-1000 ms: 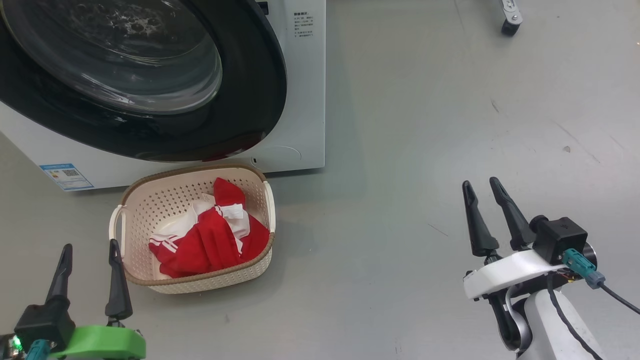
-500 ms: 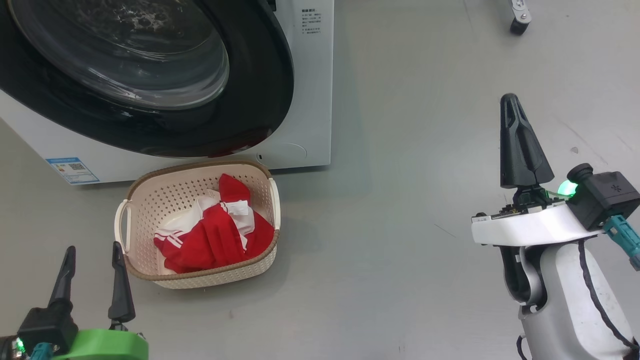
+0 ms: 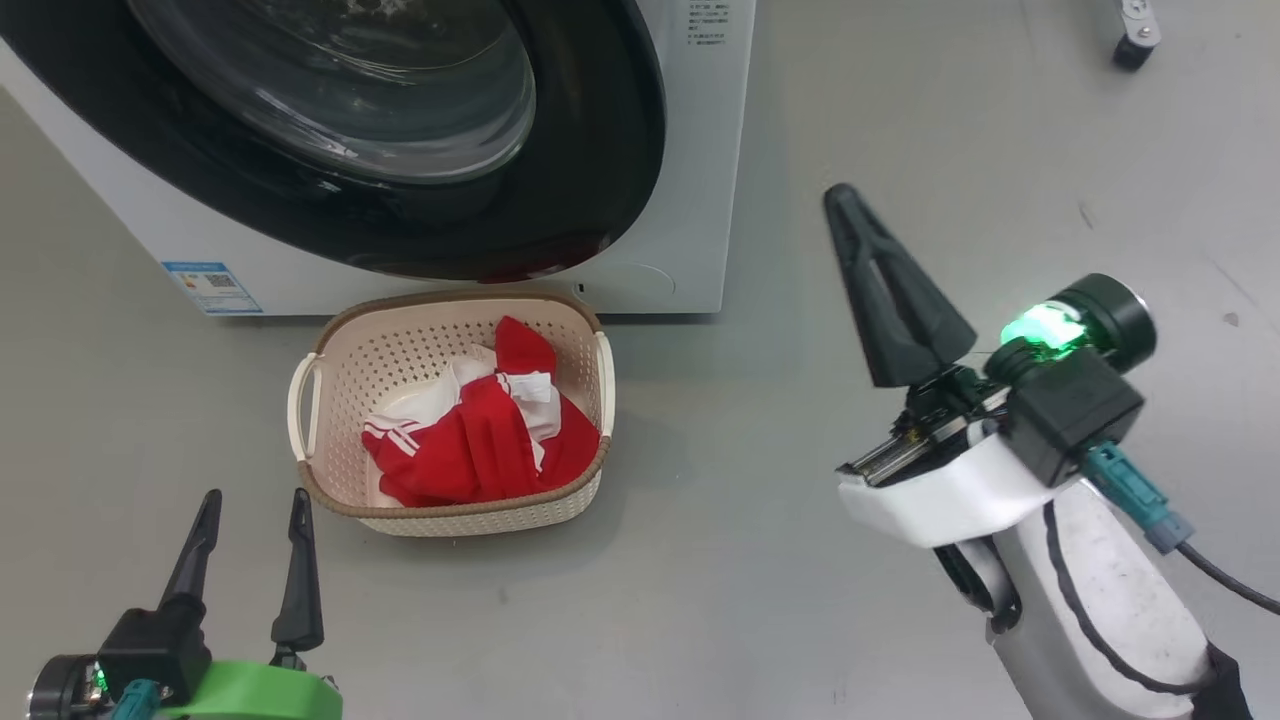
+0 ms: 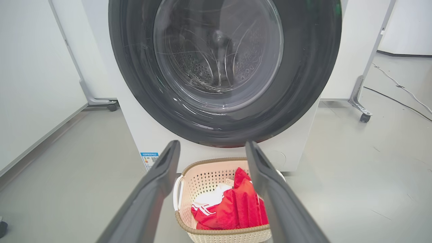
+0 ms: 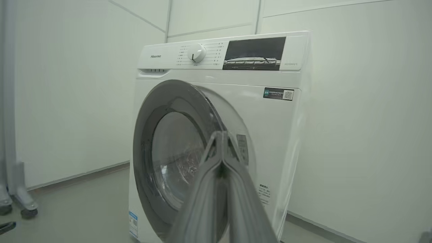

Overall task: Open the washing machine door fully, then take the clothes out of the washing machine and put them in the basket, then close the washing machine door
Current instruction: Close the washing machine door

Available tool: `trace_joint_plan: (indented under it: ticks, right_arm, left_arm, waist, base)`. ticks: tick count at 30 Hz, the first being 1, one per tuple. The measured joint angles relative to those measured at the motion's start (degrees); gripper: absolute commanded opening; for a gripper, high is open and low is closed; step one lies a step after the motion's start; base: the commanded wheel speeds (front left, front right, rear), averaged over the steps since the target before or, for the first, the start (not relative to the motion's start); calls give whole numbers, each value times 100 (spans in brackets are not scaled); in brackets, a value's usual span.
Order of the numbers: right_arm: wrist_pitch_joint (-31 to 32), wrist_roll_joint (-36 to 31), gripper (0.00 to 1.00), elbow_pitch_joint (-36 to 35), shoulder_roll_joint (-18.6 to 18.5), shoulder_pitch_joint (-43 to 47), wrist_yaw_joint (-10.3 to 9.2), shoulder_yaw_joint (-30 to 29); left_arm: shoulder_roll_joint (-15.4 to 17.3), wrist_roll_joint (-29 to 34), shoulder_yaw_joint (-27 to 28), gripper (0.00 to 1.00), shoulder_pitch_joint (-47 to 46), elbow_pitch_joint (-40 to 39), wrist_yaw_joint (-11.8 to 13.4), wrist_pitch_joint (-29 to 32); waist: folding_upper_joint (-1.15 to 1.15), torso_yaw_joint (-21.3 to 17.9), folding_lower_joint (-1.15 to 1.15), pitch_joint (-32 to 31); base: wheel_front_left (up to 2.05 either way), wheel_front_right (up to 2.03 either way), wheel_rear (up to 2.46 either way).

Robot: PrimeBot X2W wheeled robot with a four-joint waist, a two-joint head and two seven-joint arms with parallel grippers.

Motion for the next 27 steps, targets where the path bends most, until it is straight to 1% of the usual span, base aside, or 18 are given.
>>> trace_joint_plan:
  ticks: [5,8,10,14,19,27]
  right_arm:
    - [0,-166,0,335,-366,-220,15,783]
    - [11,-189,0,636,-543,-283,19,1066]
    - [104,-187,0,879,-671,-435,19,1232]
    - [219,-153,0,1132,-784,-676,19,1246]
    - [330,-71,0,1369,-847,-1037,19,1096]
    - [493,94,0,1652,-1048,-1868,20,786]
  left_arm:
    - [-13,1,-190,100,-12,27,-77,0]
    - [-13,0,-305,100,-26,25,-102,0]
    - [-19,-81,-443,100,-108,21,-105,0]
    - [-19,-363,-697,100,-236,-41,-104,0]
    - [-20,-610,-942,100,-307,-166,-98,0]
    - [-22,-923,-1357,100,-720,-369,-41,-1]
  waist:
    - [0,263,0,101]
    - [0,448,0,179]
    - [0,642,0,275]
    - [0,893,0,447]
    - [0,1142,0,773]
    - [0,1459,0,1400]
  base:
    - [0,0,0]
    - [0,0,0]
    - [0,0,0]
    - [0,0,0]
    - [0,0,0]
    - [0,0,0]
